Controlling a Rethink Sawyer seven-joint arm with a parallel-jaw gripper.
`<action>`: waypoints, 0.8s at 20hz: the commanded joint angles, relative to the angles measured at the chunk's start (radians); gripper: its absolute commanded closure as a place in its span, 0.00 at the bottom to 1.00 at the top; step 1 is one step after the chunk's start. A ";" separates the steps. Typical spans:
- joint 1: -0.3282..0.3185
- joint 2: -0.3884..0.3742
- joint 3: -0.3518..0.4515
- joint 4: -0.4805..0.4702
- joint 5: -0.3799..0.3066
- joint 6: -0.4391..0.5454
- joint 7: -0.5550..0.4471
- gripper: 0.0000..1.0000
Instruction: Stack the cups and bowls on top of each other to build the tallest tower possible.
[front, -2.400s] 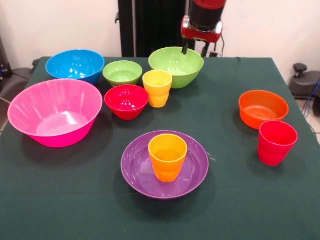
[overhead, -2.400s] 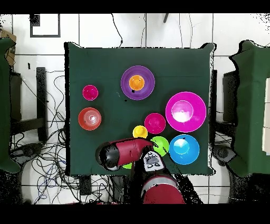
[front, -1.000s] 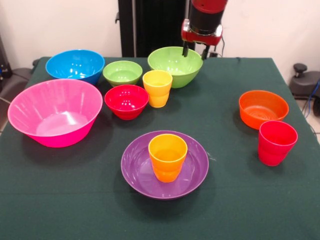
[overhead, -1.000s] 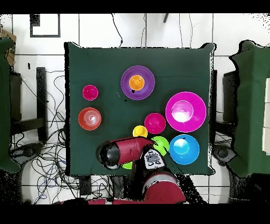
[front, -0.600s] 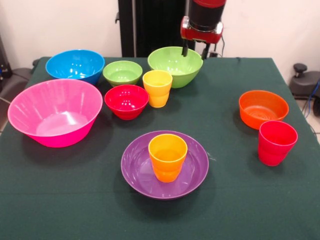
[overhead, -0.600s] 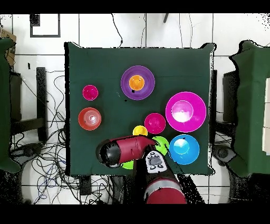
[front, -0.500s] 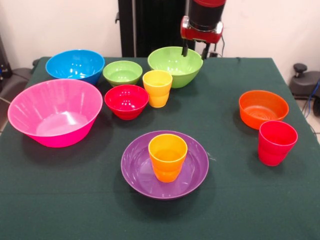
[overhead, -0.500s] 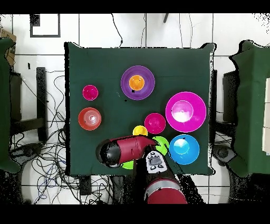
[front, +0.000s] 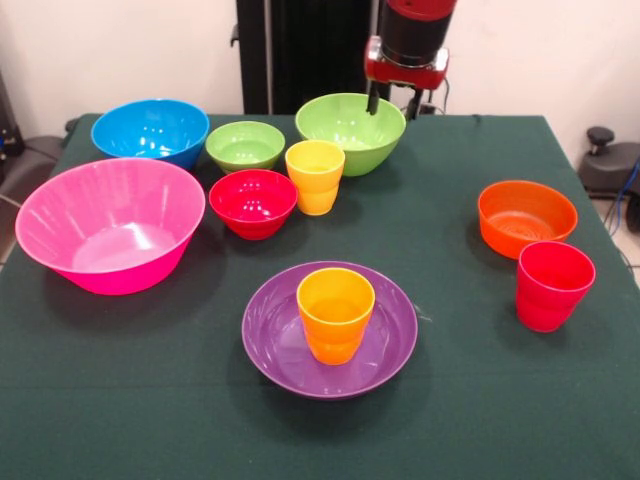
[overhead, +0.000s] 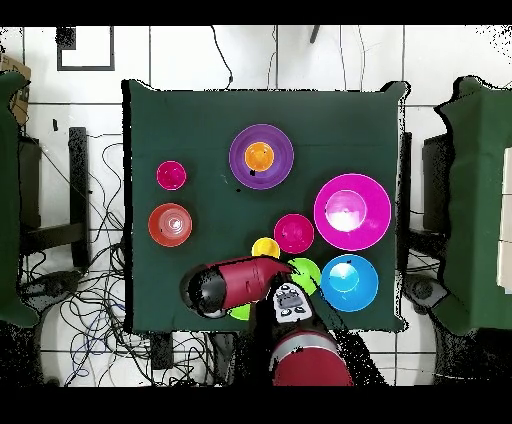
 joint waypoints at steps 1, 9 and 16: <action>0.028 0.068 0.078 -0.099 -0.018 -0.068 0.031 0.00; 0.035 0.066 0.074 -0.090 -0.015 -0.077 0.037 0.00; 0.021 0.110 0.042 -0.127 -0.067 -0.103 0.010 0.00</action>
